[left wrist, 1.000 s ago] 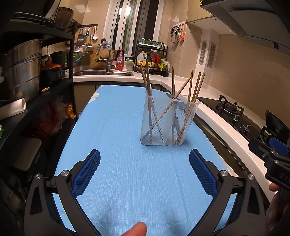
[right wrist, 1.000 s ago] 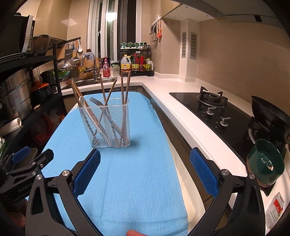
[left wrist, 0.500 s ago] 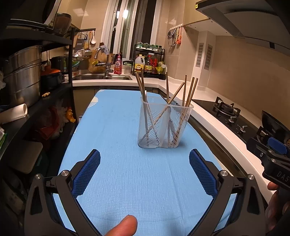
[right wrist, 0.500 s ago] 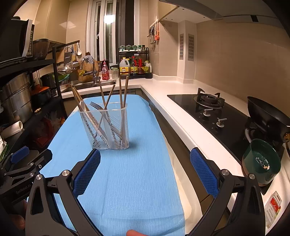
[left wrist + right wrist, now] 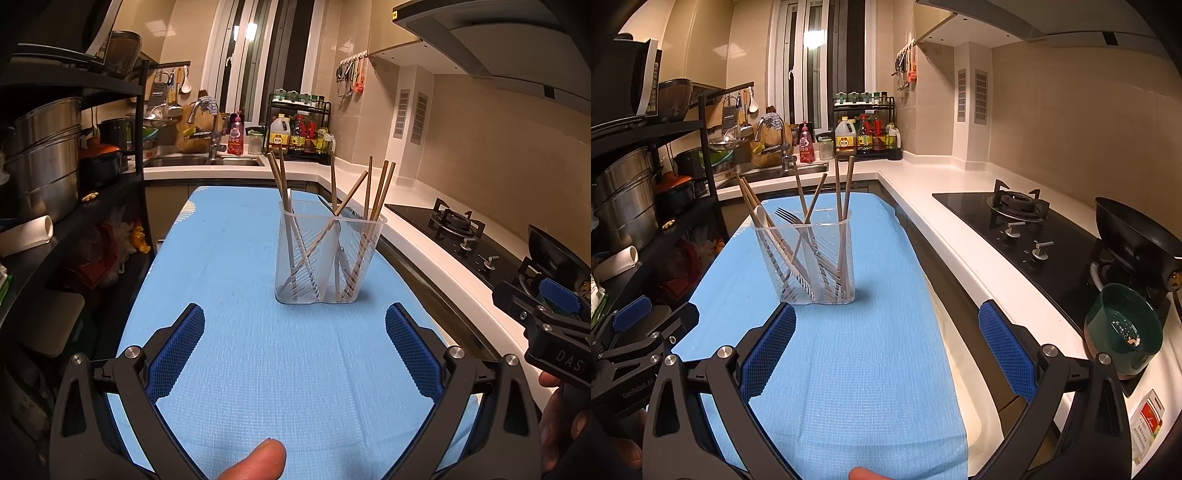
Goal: Organize utensils
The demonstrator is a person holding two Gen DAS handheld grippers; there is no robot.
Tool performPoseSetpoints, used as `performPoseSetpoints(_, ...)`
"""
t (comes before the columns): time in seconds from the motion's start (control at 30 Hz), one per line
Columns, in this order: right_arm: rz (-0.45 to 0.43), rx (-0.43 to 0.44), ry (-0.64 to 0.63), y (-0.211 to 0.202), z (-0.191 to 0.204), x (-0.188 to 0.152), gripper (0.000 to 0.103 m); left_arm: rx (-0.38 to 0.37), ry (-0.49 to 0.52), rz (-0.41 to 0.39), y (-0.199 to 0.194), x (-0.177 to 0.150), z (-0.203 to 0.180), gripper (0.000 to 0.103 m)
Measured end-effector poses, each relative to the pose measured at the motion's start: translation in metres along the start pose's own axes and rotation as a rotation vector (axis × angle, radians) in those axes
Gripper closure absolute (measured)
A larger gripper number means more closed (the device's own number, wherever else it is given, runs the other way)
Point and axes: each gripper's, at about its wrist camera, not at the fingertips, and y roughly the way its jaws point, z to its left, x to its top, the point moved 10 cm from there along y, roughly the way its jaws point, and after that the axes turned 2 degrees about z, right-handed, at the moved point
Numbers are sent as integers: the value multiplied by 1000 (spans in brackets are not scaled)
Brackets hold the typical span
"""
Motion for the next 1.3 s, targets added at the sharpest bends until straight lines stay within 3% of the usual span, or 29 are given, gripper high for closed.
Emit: performPoseSetpoints(1.3, -5, 2, -13, -4, 8, 5, 5, -9, 17, -20, -5, 4, -3, 8)
